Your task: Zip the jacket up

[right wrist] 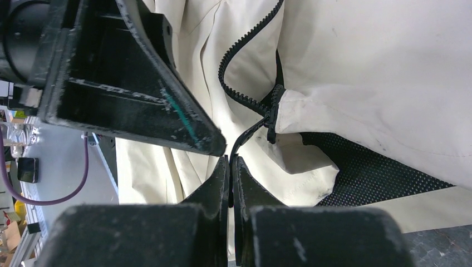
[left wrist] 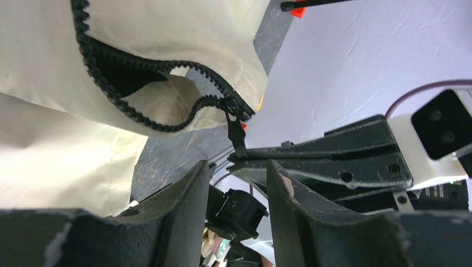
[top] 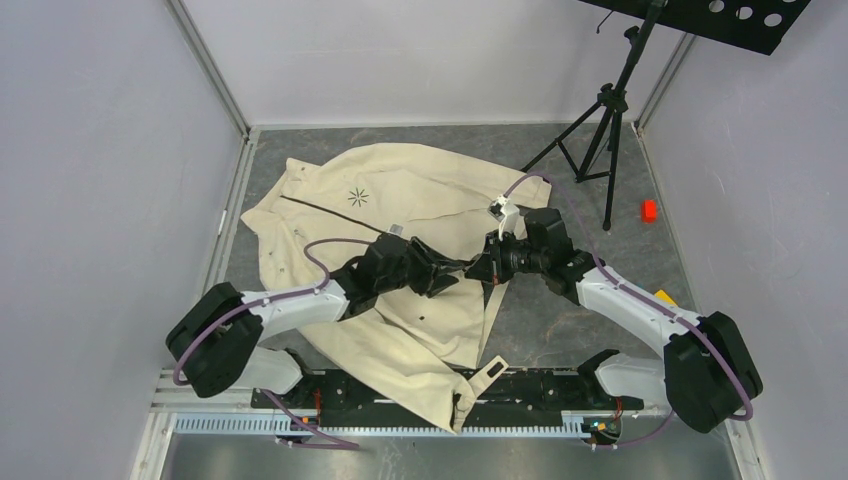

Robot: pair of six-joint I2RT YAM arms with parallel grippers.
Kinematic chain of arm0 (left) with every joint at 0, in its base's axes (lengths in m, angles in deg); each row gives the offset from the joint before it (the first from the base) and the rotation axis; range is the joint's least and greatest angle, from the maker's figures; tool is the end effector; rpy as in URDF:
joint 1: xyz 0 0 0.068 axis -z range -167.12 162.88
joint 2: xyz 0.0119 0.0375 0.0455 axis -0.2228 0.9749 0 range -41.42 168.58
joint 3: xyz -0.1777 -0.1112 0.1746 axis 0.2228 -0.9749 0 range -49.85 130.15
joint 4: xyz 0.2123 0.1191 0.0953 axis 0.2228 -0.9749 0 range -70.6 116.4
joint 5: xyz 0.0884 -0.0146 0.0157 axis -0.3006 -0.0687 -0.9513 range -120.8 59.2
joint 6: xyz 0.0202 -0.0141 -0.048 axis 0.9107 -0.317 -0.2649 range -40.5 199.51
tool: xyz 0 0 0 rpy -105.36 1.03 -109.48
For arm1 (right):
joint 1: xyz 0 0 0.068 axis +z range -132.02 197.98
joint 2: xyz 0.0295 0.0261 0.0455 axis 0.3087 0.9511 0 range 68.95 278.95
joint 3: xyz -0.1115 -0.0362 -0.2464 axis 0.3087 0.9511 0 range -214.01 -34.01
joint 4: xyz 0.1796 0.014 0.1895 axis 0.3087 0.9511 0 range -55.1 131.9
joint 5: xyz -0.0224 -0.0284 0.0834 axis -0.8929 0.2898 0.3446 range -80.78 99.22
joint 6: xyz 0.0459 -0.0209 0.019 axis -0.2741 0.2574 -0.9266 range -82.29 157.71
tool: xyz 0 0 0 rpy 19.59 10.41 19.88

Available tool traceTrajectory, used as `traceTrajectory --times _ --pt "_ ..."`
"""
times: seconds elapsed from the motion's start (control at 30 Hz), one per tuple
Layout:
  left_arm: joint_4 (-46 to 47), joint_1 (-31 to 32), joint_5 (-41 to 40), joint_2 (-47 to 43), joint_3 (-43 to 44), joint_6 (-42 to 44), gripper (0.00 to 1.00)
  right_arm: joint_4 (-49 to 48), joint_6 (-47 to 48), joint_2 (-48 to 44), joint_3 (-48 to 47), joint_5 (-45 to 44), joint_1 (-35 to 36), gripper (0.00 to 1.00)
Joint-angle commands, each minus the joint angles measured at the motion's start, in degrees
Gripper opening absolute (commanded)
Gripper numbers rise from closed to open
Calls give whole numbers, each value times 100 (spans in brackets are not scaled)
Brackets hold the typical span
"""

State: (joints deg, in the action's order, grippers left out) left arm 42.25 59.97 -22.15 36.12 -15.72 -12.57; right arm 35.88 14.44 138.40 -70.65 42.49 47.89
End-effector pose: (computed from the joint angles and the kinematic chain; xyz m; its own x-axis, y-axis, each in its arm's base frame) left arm 0.1859 -0.2080 0.1960 -0.8030 -0.5873 0.1017 -0.3442 0.3177 -0.8835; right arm 0.2088 0.1425 0.2207 -0.7636 -0.0583 -0.6430 -0.5557 0.5665 0.6085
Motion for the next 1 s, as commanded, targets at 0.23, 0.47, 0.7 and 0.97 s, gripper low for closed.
traceTrajectory --times 0.23,0.47,0.7,0.97 --pt "638 -43 -292 455 227 -949 41 -238 74 -70 -178 110 50 0" --pt "919 -33 -145 644 224 -1151 35 -290 79 -37 -126 92 74 0" --pt "1014 -33 -87 650 146 -1251 32 -387 23 -10 -97 65 119 0" --pt "1282 -33 -89 609 -72 -1190 2 137 400 -158 -277 -450 131 19"
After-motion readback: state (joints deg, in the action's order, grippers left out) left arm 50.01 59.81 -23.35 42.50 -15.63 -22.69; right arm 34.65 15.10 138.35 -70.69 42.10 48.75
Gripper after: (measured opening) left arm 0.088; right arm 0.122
